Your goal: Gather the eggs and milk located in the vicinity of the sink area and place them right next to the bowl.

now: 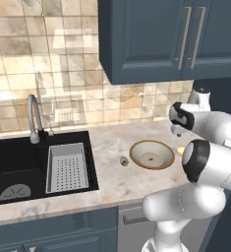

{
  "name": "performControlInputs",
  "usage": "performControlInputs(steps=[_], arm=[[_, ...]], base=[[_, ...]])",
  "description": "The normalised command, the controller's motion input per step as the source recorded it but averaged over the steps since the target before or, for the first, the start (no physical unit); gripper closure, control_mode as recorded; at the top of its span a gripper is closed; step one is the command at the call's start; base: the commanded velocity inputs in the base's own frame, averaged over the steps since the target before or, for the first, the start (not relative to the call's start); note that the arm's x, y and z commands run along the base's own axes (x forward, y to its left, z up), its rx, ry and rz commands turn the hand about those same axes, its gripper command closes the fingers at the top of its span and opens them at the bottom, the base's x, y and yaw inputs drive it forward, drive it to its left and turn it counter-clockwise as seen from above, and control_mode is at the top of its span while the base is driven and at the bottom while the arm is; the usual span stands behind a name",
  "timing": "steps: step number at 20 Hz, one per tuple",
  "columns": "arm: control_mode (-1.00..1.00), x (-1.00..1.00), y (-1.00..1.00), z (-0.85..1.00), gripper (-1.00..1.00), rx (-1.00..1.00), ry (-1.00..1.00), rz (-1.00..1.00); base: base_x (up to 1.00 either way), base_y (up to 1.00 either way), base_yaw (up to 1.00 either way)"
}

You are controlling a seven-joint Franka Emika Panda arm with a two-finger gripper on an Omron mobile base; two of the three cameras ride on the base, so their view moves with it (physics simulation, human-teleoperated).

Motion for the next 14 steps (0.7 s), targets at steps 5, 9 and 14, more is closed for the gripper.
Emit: performControlInputs(steps=[5, 9, 14], arm=[[-1.00, 0.00, -0.07, -0.05, -1.00, 0.00, 0.00, 0.09], [-1.00, -0.01, 0.00, -0.16, -1.00, 0.00, 0.00, 0.06], [-1.00, -0.10, 0.00, -0.25, -1.00, 0.00, 0.02, 0.01]], base=[[0.00, 0.00, 0.00], [0.00, 0.00, 0.00], [0.00, 0.00, 0.00]])
